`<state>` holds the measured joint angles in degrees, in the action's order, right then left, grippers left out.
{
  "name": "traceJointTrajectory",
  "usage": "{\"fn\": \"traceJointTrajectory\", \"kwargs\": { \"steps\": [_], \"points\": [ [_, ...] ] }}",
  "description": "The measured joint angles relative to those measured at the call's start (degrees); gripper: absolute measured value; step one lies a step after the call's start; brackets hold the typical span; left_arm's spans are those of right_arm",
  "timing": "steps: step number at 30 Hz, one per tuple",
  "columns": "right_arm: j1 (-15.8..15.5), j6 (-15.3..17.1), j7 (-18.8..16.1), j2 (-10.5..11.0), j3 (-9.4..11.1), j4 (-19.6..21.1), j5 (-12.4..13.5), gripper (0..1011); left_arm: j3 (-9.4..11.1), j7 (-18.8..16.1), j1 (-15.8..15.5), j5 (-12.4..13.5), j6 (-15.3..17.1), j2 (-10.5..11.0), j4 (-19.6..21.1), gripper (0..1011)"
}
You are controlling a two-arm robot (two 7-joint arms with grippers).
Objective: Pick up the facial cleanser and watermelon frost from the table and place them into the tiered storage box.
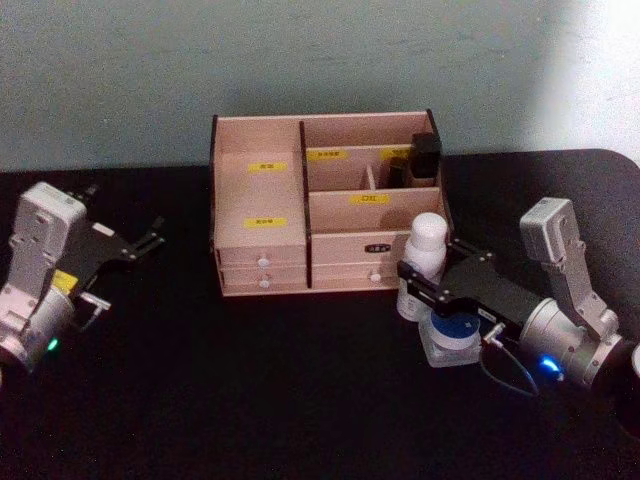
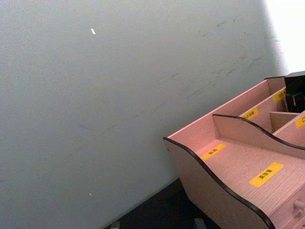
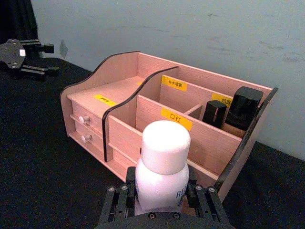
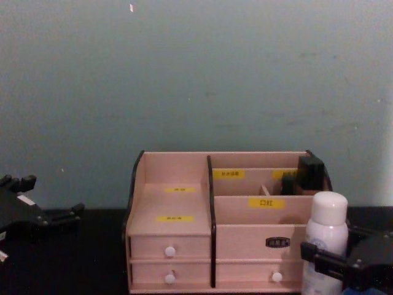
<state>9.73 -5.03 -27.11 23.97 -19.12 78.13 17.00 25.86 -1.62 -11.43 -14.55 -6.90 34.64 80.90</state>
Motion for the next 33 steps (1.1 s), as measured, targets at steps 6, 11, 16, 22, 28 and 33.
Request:
{"fn": "traceJointTrajectory", "kwargs": {
  "steps": [6,11,16,22,28,33],
  "points": [
    [0.0,0.0,0.0,0.0,0.0,0.0,0.0,592,0.0,0.0,0.0,0.0,0.0,0.0,0.0,1001],
    [0.0,0.0,0.0,0.0,0.0,-0.01,0.0,592,0.0,0.0,0.0,0.0,0.0,0.0,0.0,1001],
    [0.0,0.02,-0.09,0.01,0.0,-0.01,0.12,592,0.0,0.0,0.0,0.0,0.0,0.0,0.0,1001],
    [0.0,0.01,-0.85,0.07,0.19,0.08,1.28,592,0.0,0.0,0.0,0.0,0.0,0.0,0.0,1001],
    [0.09,0.27,-1.37,0.12,0.45,1.14,2.71,592,0.0,0.0,0.0,0.0,0.0,0.0,0.0,1001],
    [0.23,1.01,-1.82,0.55,0.62,2.48,4.05,592,0.0,0.0,0.0,0.0,0.0,0.0,0.0,1001]
  ]
}}
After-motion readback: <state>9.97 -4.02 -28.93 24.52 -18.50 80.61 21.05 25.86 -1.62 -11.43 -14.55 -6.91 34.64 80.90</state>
